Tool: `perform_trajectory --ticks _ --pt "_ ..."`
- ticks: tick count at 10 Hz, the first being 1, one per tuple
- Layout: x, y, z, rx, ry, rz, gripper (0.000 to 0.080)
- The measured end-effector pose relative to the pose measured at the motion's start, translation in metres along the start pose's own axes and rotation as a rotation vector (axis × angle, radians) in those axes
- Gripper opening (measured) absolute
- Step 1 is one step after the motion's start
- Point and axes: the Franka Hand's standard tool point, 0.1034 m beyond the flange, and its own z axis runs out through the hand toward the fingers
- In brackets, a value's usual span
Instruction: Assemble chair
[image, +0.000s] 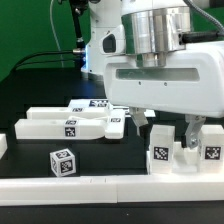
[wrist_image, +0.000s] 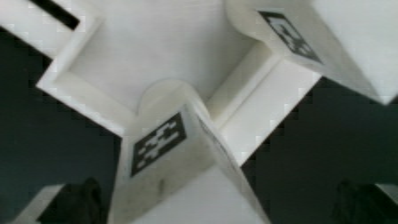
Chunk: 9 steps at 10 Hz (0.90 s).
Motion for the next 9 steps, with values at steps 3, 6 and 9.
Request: perform_trajectory --ticks 3,6,9 --pt "-0.0009 0.0006 0.0043 -0.046 0.009 -0.545 0.0649" --pt "0.0006 -0.0008 0.0046 -0.051 0.005 -0.553 0.0637" --pt "0.0037 0.0025 0.005 -0.057 0.009 -0.463 0.0288"
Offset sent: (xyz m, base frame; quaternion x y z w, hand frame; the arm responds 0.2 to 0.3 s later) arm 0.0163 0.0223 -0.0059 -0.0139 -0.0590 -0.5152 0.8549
